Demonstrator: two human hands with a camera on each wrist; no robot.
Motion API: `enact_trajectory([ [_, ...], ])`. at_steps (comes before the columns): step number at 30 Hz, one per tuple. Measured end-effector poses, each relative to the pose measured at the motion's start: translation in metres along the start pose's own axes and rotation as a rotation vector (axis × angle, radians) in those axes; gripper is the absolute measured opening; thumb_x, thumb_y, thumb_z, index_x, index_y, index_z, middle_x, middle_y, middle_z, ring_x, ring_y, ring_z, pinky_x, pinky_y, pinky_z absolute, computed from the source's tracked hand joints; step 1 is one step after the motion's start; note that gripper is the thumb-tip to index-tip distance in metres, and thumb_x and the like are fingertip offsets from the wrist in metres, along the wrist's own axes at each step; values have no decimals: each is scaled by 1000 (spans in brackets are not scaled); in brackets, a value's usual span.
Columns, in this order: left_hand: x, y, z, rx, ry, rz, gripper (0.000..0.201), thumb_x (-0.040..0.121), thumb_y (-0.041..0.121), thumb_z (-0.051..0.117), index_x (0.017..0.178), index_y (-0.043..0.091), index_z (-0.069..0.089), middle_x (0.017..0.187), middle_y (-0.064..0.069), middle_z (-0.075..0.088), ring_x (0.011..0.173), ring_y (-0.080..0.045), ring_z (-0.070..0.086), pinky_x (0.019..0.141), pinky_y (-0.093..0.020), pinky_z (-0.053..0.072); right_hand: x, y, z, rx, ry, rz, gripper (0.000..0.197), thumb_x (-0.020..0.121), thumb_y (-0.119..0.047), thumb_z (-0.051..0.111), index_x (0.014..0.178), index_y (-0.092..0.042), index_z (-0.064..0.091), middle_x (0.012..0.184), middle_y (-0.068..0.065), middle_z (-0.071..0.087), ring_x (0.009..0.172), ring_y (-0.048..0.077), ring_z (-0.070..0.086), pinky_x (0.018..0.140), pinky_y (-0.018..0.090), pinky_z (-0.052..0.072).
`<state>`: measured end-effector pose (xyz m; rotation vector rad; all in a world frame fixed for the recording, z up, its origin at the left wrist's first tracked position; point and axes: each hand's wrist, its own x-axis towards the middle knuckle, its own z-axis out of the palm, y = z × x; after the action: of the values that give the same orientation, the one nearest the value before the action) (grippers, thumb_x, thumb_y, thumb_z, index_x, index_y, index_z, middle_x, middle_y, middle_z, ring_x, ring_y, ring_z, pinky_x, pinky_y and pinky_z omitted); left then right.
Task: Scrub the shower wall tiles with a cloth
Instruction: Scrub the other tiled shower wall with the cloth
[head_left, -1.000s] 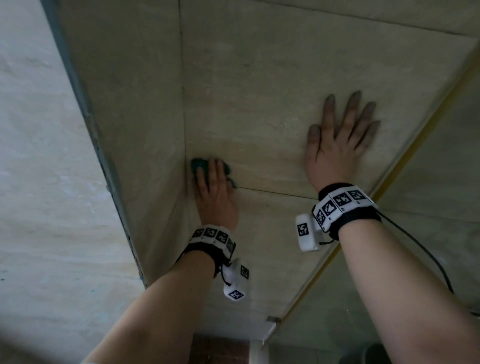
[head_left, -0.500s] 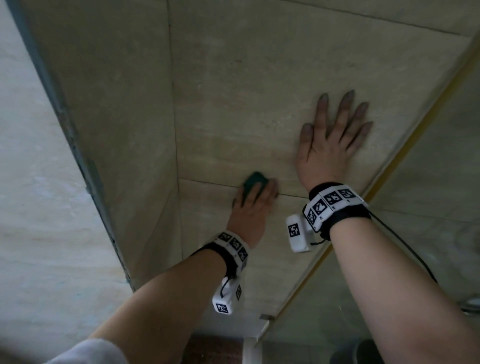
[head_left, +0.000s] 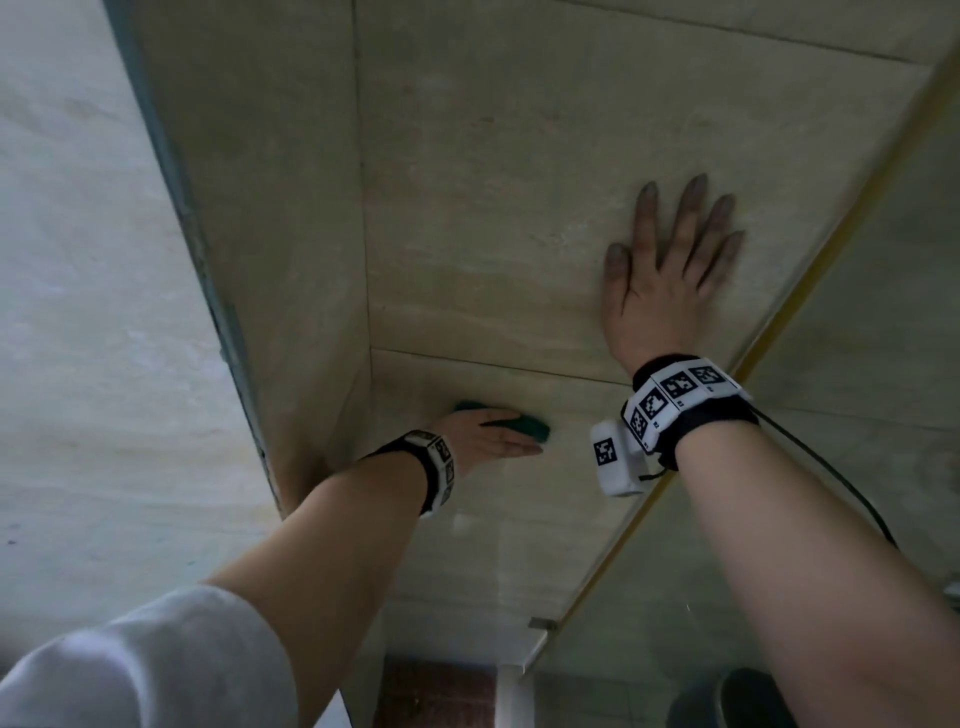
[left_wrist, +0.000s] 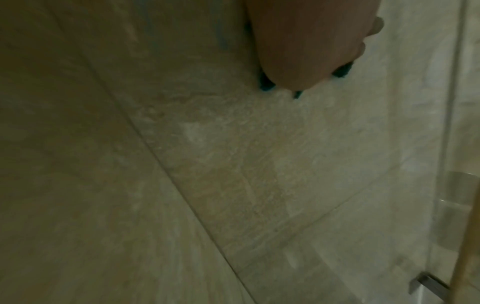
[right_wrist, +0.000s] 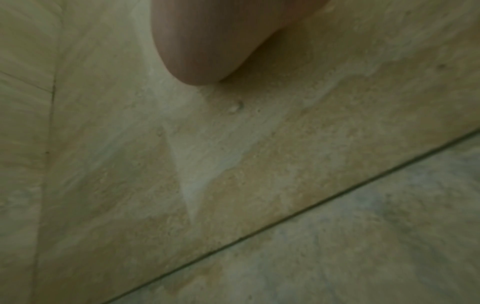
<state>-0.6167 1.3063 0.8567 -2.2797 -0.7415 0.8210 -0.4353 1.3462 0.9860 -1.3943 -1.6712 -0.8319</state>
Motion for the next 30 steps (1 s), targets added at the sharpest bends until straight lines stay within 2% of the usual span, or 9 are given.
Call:
enact_trajectory([
  [5, -11, -18, -9, -110, 127, -158, 74, 102, 5, 25, 134, 23, -39, 151, 19, -33, 143, -5, -21, 116, -30, -12, -1, -3, -1, -3, -2, 0, 54, 103, -39, 22, 152, -17, 18, 155, 24, 17, 141, 48, 13, 114, 55, 1],
  [8, -12, -24, -16, -122, 218, -322, 69, 100, 7, 22, 139, 24, -32, 151, 21, -29, 145, -8, -14, 113, -35, -18, -1, -3, -1, 22, 8, 5, 54, 102, -39, 25, 152, -17, 20, 155, 24, 19, 141, 48, 14, 114, 54, 3],
  [10, -10, -30, -21, -107, 462, -492, 65, 92, 7, 21, 151, 26, -1, 158, 19, 3, 146, -9, 11, 116, -38, -5, -3, -3, -2, 58, 47, -1, 52, 102, -35, 31, 151, -17, 25, 153, 25, 22, 141, 46, 17, 115, 54, 7],
  [12, -9, -36, -32, -212, 749, -646, 63, 85, 7, 32, 147, 21, 33, 151, 10, 38, 138, -16, 29, 114, -40, 10, -10, -5, -4, 164, 132, 29, 48, 100, -25, 41, 146, -19, 29, 150, 25, 29, 139, 40, 24, 115, 52, 15],
  [16, -12, -58, -65, -528, 1139, -857, 56, 87, 4, 38, 143, 4, 40, 148, -12, 41, 135, -29, 22, 114, -42, 6, -37, -22, -13, 398, 199, 91, 50, 87, -2, 46, 131, -21, 34, 136, 23, 43, 117, 31, 39, 100, 40, 30],
  [19, -20, -75, -88, -873, 1380, -823, 59, 85, -11, 41, 143, -4, 34, 151, -20, 31, 140, -29, 14, 118, -35, 6, -50, -31, -16, 459, 127, -17, 57, 82, 3, 45, 133, -19, 34, 139, 12, 34, 116, 28, 38, 97, 40, 31],
  [22, -35, -84, -106, -1224, 1533, -732, 56, 92, -7, 38, 146, -3, 26, 151, -5, 22, 140, -7, 12, 116, -14, 5, -43, -37, -18, 522, 89, -109, 57, 85, -1, 43, 139, -13, 29, 144, 6, 26, 131, 28, 32, 107, 43, 28],
  [24, -45, -85, -113, -1417, 1579, -696, 57, 93, -6, 35, 148, -1, 22, 148, 2, 21, 137, 1, 15, 113, -8, 10, -35, -40, -21, 556, 74, -159, 53, 90, -4, 41, 141, -7, 26, 147, 8, 24, 136, 28, 26, 114, 41, 21],
  [30, -67, -81, -132, -1927, 1587, -546, 60, 92, -14, 30, 143, 18, 29, 143, 1, 37, 130, -5, 38, 112, -20, 32, -19, -54, -24, 660, 14, -255, 50, 96, -14, 43, 142, 0, 31, 151, 18, 26, 139, 30, 24, 117, 25, 15],
])
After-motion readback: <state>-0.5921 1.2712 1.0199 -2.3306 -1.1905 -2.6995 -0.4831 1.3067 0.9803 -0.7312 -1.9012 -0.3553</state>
